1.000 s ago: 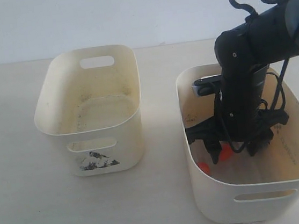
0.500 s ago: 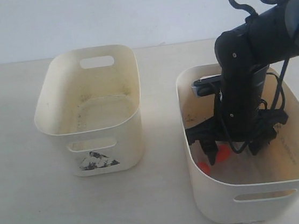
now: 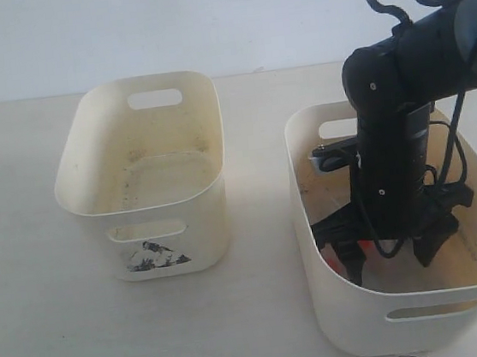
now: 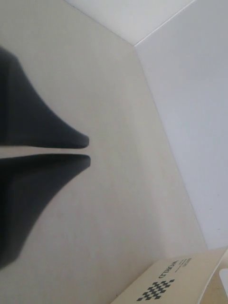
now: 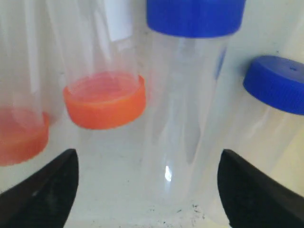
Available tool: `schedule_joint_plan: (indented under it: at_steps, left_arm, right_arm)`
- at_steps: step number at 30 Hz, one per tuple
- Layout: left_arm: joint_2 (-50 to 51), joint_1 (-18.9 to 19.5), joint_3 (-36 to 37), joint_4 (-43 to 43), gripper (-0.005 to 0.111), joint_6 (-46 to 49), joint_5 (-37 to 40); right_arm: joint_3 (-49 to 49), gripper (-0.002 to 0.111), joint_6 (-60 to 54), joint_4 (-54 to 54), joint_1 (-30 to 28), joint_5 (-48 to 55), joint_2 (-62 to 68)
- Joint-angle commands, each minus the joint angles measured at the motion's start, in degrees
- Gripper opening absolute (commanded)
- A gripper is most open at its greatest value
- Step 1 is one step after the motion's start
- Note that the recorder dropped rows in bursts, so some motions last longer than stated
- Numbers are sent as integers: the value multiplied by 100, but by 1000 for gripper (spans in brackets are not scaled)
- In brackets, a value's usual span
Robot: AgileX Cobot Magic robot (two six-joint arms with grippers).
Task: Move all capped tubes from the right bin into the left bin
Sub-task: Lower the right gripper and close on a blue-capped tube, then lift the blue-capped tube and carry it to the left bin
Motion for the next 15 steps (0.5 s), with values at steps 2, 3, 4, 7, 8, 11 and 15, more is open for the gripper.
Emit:
schedule_joint_plan:
  at_steps: [2,3,4,7,8,11,15]
  left_arm:
    - [3,-24,-21,-16,4,-54,-13]
    - [3,-24,-21,-16,4,-54,-13]
    - [3,-24,-21,-16,4,-54,-13]
    - [3,-24,-21,-16,4,-54,-13]
    - [3,-24,-21,-16,4,-54,-13]
    - [3,-24,-21,-16,4,-54,-13]
    - [3,-24,-21,-16,4,-54,-13]
  right_arm:
    - [-25,55,-70,-68,-21,62,-31]
    - [-25,49,-70,-68,-21,62,-31]
    - [-25,43,-70,-68,-21,62,-31]
    - [-25,30,-59,-68,-21,48,-31]
    - [-25,27,-59,-68,-21,48,-31]
    - [-25,19,-59,-68,-21,48,-31]
    - [-25,2,-59,-99,-21,38,-31]
